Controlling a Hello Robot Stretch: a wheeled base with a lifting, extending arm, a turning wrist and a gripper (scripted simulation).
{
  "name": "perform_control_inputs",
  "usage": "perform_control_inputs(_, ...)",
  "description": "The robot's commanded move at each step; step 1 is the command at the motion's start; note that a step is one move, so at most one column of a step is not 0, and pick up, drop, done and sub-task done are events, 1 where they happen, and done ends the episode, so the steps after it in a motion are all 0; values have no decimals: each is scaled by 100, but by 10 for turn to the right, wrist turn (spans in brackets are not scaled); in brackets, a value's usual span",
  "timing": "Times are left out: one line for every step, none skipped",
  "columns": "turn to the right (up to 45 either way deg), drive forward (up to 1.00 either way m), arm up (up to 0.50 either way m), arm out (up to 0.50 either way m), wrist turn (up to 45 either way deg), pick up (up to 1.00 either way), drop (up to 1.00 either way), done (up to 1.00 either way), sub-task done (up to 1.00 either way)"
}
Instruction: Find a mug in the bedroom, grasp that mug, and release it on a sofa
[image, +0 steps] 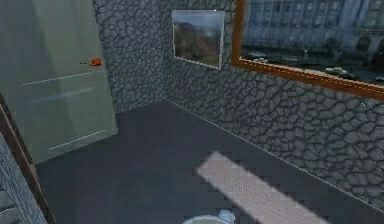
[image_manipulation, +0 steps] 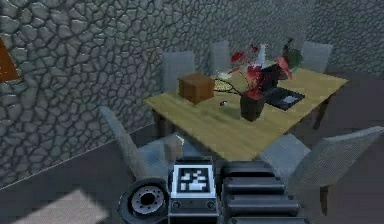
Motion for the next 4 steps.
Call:
perform_control_inputs(0,80,0,0,0,0,0,0,0)
perform_control_inputs(-390,0,0,0,0,0,0,0,0)
perform_control_inputs(0,100,0,0,0,0,0,0,0)
perform_control_inputs(-90,0,0,0,0,0,0,0,0)
